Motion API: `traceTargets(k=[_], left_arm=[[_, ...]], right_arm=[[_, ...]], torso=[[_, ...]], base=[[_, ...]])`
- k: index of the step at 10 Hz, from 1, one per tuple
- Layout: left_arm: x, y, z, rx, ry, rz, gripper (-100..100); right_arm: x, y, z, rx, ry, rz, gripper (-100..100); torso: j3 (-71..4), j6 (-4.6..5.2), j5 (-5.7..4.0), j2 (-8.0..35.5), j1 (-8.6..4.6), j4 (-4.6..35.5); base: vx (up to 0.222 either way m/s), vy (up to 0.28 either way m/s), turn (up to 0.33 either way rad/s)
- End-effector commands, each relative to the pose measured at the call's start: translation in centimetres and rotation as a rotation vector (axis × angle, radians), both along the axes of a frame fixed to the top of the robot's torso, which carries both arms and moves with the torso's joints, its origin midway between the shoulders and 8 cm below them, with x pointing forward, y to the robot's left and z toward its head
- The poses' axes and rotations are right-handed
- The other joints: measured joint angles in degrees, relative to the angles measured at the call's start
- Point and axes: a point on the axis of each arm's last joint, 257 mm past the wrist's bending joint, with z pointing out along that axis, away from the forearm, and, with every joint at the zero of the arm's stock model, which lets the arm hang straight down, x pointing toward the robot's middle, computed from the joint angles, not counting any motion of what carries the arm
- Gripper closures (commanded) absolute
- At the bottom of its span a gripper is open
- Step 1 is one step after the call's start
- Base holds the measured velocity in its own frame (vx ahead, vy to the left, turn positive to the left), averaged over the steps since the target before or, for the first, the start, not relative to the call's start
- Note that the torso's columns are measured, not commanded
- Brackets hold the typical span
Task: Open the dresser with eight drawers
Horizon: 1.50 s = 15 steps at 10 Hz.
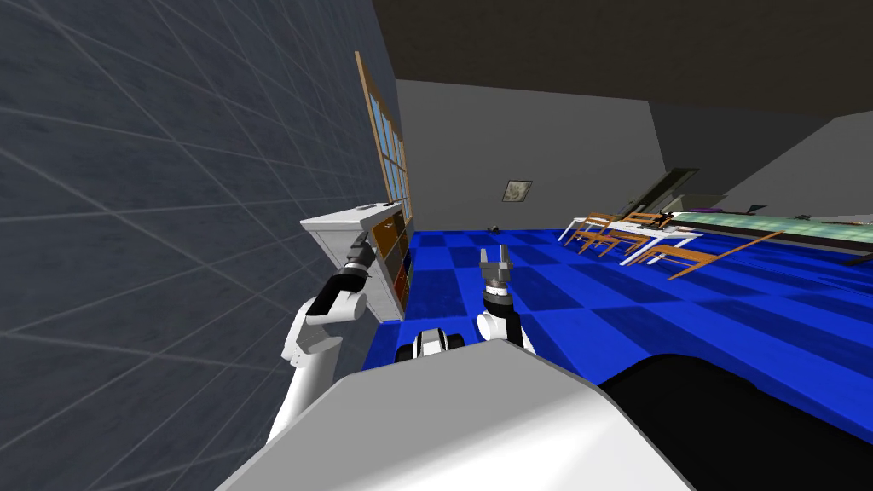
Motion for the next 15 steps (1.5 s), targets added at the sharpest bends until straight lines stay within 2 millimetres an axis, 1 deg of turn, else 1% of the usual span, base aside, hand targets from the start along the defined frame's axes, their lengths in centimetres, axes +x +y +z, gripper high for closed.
traceTargets(k=[1, 2, 4, 5, 7, 8, 10, 11, 13, 14, 15], left_arm=[[0.6, 0.0, -0.6, -0.006, 0.045, 0.003, -100], [1.2, -0.5, 0.4, -0.016, 0.044, -0.006, -100], [1.5, -0.4, -0.5, -0.017, 0.082, 0.000, -100], [2.1, -0.9, 0.6, -0.026, 0.080, -0.009, -100], [2.3, -0.7, -0.4, -0.027, 0.120, -0.002, -100], [2.9, -1.3, 0.7, -0.036, 0.119, -0.011, -100], [3.0, -1.1, -0.3, -0.037, 0.158, -0.004, -100], [3.6, -1.6, 0.6, -0.045, 0.162, -0.011, -100], [3.7, -1.5, -0.2, -0.046, 0.197, -0.005, -100], [4.2, -2.0, 0.8, -0.053, 0.199, -0.013, -100], [4.2, -1.9, 0.1, -0.053, 0.226, -0.008, -100]], right_arm=[[0.0, 0.0, 0.0, 0.000, 0.000, 0.000, 0], [0.0, 0.0, 0.0, 0.000, 0.000, 0.000, 0], [0.0, 0.0, 0.0, 0.000, 0.000, 0.000, 0], [0.0, 0.0, 0.0, 0.000, 0.000, 0.000, 0], [0.0, 0.0, 0.0, 0.000, 0.000, 0.000, 0], [0.0, 0.0, 0.0, 0.000, 0.000, 0.000, 0], [0.0, 0.0, 0.0, 0.000, 0.000, 0.000, 0], [0.0, 0.0, 0.0, 0.000, 0.000, 0.000, 0], [0.0, 0.0, 0.0, 0.000, 0.000, 0.000, 0], [0.0, 0.0, 0.0, 0.000, 0.000, 0.000, 0], [0.0, 0.0, 0.0, 0.000, 0.000, 0.000, 0]], torso=[[-0.02, -0.02, 0.00, -0.02, -0.02, -0.02], [0.03, -0.03, 0.00, 0.06, 0.00, 0.00], [-0.02, -0.02, 0.00, -0.02, 0.00, -0.02], [0.04, -0.03, 0.01, 0.07, 0.03, 0.01], [-0.01, -0.02, 0.00, 0.00, -0.01, -0.01], [0.04, -0.02, 0.01, 0.08, 0.01, 0.01], [-0.01, -0.02, 0.00, -0.01, -0.01, -0.02], [0.03, -0.03, 0.00, 0.07, 0.00, 0.00], [-0.02, -0.02, 0.00, -0.01, -0.01, -0.02], [0.04, -0.02, 0.01, 0.08, 0.01, 0.01], [0.01, 0.00, 0.00, 0.03, -0.01, 0.01]], base=[[0.025, -0.008, 0.006], [0.048, -0.014, -0.034], [0.039, -0.003, -0.020], [0.048, -0.007, -0.042], [0.037, -0.002, -0.013], [0.045, 0.000, -0.037], [0.039, 0.001, -0.016], [0.050, -0.002, -0.036], [0.038, 0.002, -0.014], [0.040, 0.003, -0.043], [0.051, 0.008, -0.024]])
